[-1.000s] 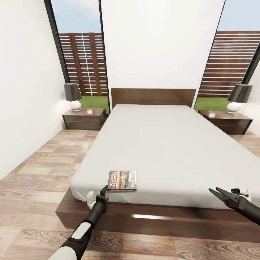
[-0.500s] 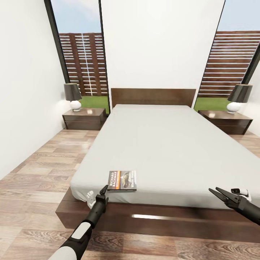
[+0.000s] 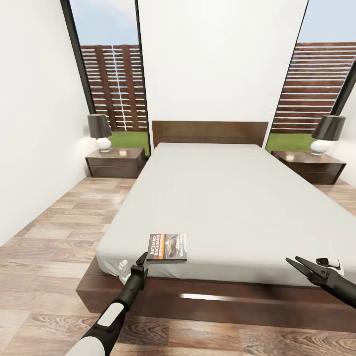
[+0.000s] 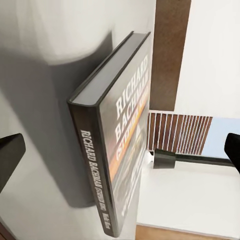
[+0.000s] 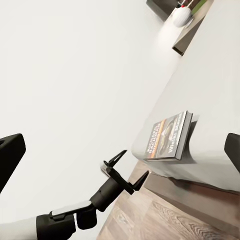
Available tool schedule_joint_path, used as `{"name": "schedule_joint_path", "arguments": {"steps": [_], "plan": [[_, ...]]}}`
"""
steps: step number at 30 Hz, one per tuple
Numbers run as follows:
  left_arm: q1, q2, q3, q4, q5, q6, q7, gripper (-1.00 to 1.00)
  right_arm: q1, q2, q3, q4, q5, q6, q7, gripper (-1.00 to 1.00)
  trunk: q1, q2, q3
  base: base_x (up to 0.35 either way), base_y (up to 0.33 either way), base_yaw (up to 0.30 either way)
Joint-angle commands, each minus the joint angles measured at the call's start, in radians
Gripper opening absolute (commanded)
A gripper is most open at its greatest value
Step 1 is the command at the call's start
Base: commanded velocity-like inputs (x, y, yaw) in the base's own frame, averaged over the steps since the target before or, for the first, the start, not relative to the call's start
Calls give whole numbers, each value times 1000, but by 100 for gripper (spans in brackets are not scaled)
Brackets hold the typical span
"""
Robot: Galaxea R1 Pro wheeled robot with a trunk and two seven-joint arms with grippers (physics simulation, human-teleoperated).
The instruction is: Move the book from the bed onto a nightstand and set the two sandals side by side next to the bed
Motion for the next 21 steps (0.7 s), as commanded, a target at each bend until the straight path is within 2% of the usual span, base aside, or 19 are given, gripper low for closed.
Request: {"name": "schedule_joint_path", "arguments": {"steps": [1,10,21], "plan": [[0,-1,0,-1,8,10,-3,100,0,0,1,0,-4,10,2,100,0,0,-1,0,0,0],[0,1,-30,-5,8,10,-3,100,0,0,1,-1,-4,10,1,100,0,0,-1,0,0,0],[0,1,-36,-5,8,10,-2,100,0,0,2,-1,-4,10,1,100,0,0,-1,0,0,0]]}}
